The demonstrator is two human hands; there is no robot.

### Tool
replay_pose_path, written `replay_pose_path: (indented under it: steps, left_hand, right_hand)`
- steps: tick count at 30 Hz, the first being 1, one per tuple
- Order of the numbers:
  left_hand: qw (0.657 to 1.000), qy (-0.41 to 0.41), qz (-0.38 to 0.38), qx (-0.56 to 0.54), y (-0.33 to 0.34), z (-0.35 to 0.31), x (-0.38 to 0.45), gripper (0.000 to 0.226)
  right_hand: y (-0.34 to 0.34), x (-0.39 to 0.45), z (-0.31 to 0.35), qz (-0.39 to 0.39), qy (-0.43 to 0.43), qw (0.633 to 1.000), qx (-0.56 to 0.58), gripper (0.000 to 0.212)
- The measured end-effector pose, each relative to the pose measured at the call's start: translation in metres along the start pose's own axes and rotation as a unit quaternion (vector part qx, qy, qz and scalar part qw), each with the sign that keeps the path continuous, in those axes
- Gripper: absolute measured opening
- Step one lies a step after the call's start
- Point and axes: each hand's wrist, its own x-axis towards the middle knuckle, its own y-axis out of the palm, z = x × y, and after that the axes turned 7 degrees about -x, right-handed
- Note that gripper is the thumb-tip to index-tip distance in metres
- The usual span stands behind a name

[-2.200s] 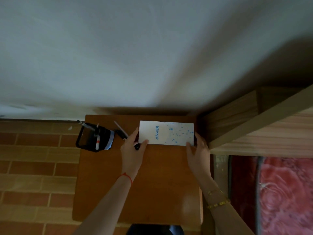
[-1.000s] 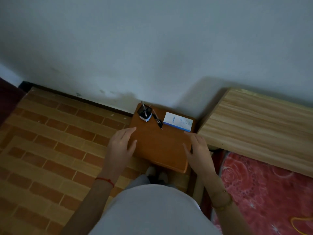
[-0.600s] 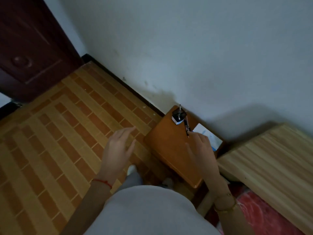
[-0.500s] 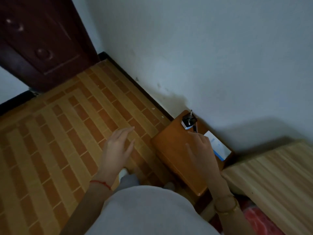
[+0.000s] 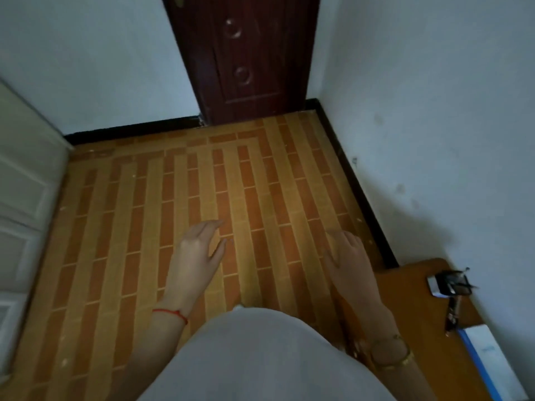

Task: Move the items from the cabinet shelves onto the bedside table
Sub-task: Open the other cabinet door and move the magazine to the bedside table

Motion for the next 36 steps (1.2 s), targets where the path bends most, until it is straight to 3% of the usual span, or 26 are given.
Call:
replay_pose_path:
  steps: [5,9,18,25,36]
  left_hand:
    - [0.996,-0.068,-0.051,0.04,-0.064,0.072,0.008,0.038]
    - [0.99,-0.107,-0.08,0.046,-0.102,0.117,0.011,0.038]
    - [0.967,-0.211,-0.138,0.044,-0.147,0.201,0.039,0.038]
    - [0.945,-0.265,-0.18,0.065,-0.177,0.281,0.113,0.035]
    - [0.901,-0.332,-0.265,0.092,-0.269,0.391,0.255,0.034]
  right_hand:
    - [0.049,0.053,0.087,0.051,-0.067,0.996,-0.017,0.031]
    - [0.072,0.09,0.147,0.081,-0.108,0.991,-0.018,0.038]
    - [0.126,0.186,0.248,0.142,-0.222,0.964,-0.039,0.033]
    - [0.178,0.302,0.33,0.184,-0.27,0.945,-0.03,0.038]
    - [0.225,0.498,0.518,0.217,-0.356,0.909,-0.01,0.043]
